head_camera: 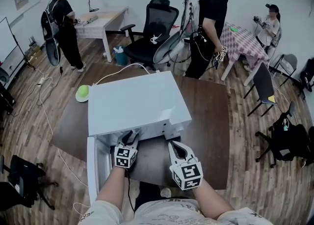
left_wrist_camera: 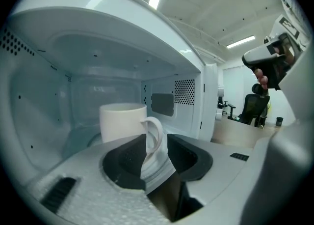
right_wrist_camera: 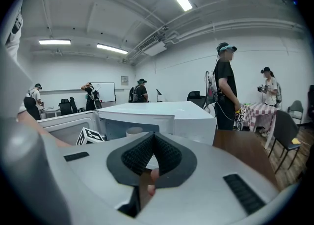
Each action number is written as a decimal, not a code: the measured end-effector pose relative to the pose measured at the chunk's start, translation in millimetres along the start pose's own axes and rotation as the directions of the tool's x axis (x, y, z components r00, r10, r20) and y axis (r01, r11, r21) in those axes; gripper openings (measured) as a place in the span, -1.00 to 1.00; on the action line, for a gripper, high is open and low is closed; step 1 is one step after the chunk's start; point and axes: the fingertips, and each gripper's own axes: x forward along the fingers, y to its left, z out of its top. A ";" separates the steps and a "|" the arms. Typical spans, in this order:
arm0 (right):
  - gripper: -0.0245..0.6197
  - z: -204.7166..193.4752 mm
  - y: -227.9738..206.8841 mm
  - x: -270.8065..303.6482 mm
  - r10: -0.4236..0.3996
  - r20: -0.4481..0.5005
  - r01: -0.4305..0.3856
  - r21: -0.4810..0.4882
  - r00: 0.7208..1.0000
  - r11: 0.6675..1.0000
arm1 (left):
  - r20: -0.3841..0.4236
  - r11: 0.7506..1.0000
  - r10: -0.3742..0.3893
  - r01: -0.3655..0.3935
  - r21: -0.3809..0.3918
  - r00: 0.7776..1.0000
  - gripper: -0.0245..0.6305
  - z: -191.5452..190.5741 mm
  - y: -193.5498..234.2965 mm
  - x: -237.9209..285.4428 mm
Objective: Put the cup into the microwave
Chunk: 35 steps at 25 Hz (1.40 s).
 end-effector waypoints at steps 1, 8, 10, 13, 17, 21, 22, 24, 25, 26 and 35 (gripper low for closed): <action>-0.89 -0.6 0.7 0.1 0.002 -0.001 -0.002 -0.002 1.000 1.000 | -0.003 1.000 0.019 -0.019 0.000 1.000 -0.52 -1.6 2.9 -1.4; -0.89 -3.8 8.6 4.0 0.017 -0.011 -0.017 -0.012 1.000 1.000 | -0.046 0.995 0.101 -0.100 0.021 0.994 -0.50 -14.1 10.9 -12.0; -0.89 -3.5 9.3 3.6 0.019 -0.011 -0.019 -0.012 1.000 1.000 | -0.045 0.994 0.110 -0.109 0.023 0.993 -0.50 -12.5 8.7 -15.5; -0.89 -2.4 9.6 3.3 0.024 -0.006 -0.024 -0.010 1.000 1.000 | -0.050 0.991 0.131 -0.132 -0.016 0.990 -0.50 -8.1 8.1 -21.7; -0.89 -2.0 9.4 1.1 0.033 0.004 -0.032 -0.004 0.999 0.999 | -0.071 0.981 0.139 -0.147 -0.127 0.988 -0.75 -2.2 0.3 -33.9; -0.89 -1.3 9.1 -1.5 0.039 0.017 -0.039 0.000 0.999 0.999 | -0.075 0.975 0.168 -0.177 -0.136 0.983 -0.88 13.4 -16.9 -46.0; -0.89 -0.9 10.0 -1.7 0.043 0.023 -0.043 0.002 0.999 0.999 | -0.073 0.973 0.172 -0.181 -0.140 0.982 -0.88 18.0 -21.6 -49.5; -0.89 0.6 12.1 -1.7 0.050 0.033 -0.050 0.005 0.998 0.999 | -0.066 0.972 0.178 -0.186 -0.146 0.982 -0.88 27.8 -31.7 -57.0; -0.89 1.8 13.3 -1.5 0.054 0.037 -0.054 0.007 0.998 0.998 | -0.062 0.971 0.178 -0.186 -0.148 0.982 -0.88 33.3 -37.1 -61.0; -0.89 3.3 14.7 -1.5 0.060 0.041 -0.060 0.011 0.997 0.998 | -0.056 0.972 0.178 -0.184 -0.149 0.982 -0.88 39.4 -42.9 -65.4; -0.89 20.0 23.9 -6.6 0.086 0.072 -0.089 0.035 0.994 0.995 | 0.003 0.962 0.219 -0.215 -0.167 0.976 -0.88 97.9 -76.9 -104.9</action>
